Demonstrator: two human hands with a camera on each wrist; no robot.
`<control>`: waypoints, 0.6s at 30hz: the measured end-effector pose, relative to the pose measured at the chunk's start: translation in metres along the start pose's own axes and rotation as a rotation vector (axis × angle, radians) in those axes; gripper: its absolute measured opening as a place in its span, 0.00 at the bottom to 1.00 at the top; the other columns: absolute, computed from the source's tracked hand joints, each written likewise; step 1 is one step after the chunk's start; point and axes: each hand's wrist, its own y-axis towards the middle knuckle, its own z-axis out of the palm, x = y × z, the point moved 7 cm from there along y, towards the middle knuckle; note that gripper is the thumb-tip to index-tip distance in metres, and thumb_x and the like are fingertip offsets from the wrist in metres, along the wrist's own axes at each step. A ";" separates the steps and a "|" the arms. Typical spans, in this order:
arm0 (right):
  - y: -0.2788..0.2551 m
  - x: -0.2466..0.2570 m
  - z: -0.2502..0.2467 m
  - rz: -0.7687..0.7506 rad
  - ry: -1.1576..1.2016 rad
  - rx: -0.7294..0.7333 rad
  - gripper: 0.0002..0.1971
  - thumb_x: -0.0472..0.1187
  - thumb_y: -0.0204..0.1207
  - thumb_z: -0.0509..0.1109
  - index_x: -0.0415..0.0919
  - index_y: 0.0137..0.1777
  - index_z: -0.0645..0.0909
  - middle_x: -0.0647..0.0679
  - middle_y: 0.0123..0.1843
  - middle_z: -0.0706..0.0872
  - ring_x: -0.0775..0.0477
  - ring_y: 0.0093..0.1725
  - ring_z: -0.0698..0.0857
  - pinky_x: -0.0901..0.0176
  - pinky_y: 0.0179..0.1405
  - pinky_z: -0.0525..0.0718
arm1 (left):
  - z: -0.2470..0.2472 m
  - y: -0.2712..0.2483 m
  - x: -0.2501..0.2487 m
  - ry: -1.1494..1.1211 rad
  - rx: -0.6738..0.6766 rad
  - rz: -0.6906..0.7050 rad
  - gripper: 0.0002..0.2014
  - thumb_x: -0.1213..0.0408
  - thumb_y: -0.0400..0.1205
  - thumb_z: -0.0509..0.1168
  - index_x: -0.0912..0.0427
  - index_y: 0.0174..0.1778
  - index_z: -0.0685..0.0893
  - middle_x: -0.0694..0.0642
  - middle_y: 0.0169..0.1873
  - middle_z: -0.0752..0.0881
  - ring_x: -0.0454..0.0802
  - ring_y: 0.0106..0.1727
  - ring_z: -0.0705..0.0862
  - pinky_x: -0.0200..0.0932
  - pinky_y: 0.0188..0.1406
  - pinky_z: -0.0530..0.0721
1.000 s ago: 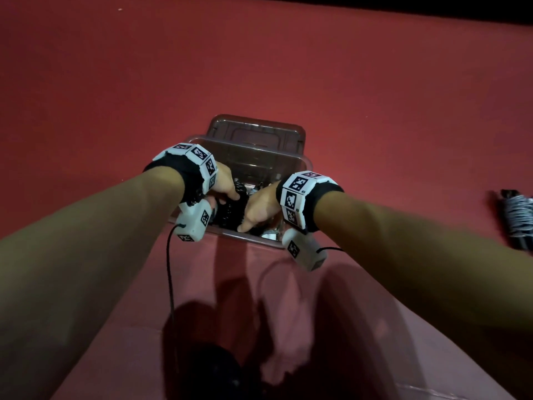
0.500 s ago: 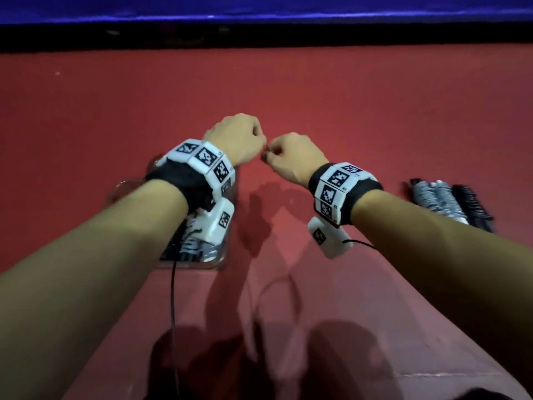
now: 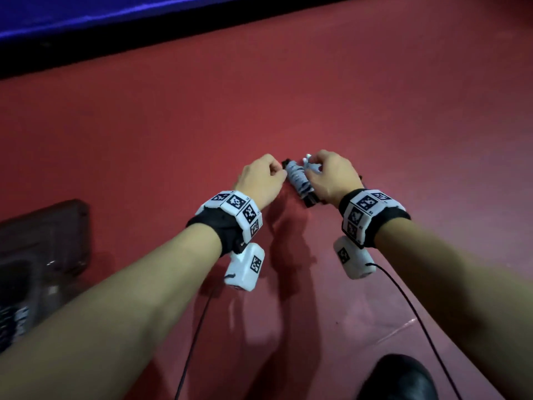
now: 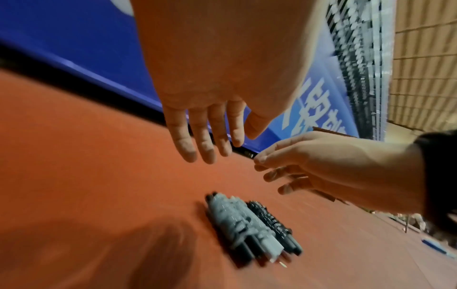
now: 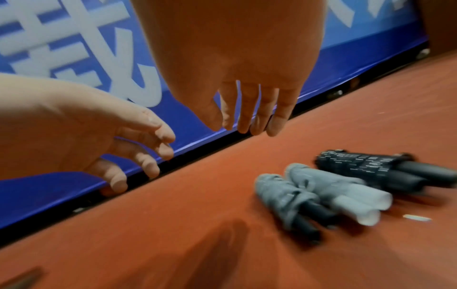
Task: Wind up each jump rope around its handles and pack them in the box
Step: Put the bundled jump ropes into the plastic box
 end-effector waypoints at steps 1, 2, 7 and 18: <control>0.006 -0.018 0.003 0.025 -0.005 0.020 0.18 0.48 0.82 0.67 0.42 0.69 0.82 0.40 0.61 0.88 0.35 0.61 0.86 0.49 0.58 0.84 | 0.021 0.010 0.002 -0.067 0.021 -0.045 0.06 0.54 0.84 0.68 0.49 0.54 0.83 0.46 0.49 0.86 0.54 0.57 0.86 0.41 0.54 0.77; 0.010 -0.034 0.007 0.051 -0.010 0.041 0.20 0.48 0.83 0.67 0.41 0.71 0.80 0.38 0.62 0.88 0.34 0.62 0.86 0.48 0.59 0.83 | 0.040 0.018 0.004 -0.130 0.035 -0.095 0.09 0.54 0.84 0.70 0.50 0.57 0.81 0.47 0.50 0.85 0.55 0.57 0.86 0.42 0.56 0.80; 0.031 -0.071 0.023 0.171 0.003 0.049 0.21 0.52 0.83 0.68 0.40 0.69 0.79 0.37 0.60 0.88 0.34 0.60 0.86 0.50 0.55 0.82 | 0.111 0.036 0.026 -0.448 0.147 -0.408 0.29 0.55 0.82 0.74 0.63 0.74 0.72 0.60 0.63 0.85 0.59 0.56 0.89 0.60 0.56 0.90; 0.049 -0.086 0.065 0.352 -0.057 0.234 0.26 0.62 0.75 0.75 0.36 0.46 0.82 0.46 0.36 0.84 0.48 0.33 0.83 0.58 0.26 0.74 | 0.138 0.051 0.081 -0.529 0.111 -0.540 0.43 0.32 0.46 0.78 0.56 0.52 0.91 0.55 0.41 0.93 0.58 0.44 0.93 0.61 0.50 0.92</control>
